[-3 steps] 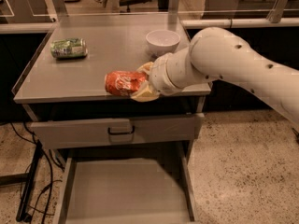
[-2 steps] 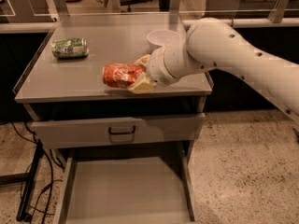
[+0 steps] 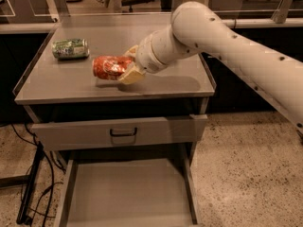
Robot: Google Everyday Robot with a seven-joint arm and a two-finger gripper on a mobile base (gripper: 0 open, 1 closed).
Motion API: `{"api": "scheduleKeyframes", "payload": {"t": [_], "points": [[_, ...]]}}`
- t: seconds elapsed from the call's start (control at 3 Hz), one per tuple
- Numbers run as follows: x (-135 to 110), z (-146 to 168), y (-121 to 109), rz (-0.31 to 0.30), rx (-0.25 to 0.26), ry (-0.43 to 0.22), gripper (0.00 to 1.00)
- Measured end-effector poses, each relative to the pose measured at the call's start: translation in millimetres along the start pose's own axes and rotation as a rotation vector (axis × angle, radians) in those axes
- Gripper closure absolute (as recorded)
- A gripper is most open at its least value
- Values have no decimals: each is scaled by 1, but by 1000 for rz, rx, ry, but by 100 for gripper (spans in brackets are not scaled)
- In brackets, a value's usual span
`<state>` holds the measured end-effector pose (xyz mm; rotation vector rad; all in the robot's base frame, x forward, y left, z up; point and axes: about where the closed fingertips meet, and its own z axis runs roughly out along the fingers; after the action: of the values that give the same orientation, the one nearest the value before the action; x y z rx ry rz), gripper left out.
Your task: Pick coke can from middle drawer and place on counter
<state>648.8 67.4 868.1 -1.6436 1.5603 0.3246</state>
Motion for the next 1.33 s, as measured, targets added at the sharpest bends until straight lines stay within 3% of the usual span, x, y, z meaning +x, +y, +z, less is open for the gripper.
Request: {"api": "scheduleKeyframes", "payload": {"t": [0.67,1.33], "points": [[-1,42,-12,6,-75,23,100],[-1,43,-12,5,-76,23,57]]}}
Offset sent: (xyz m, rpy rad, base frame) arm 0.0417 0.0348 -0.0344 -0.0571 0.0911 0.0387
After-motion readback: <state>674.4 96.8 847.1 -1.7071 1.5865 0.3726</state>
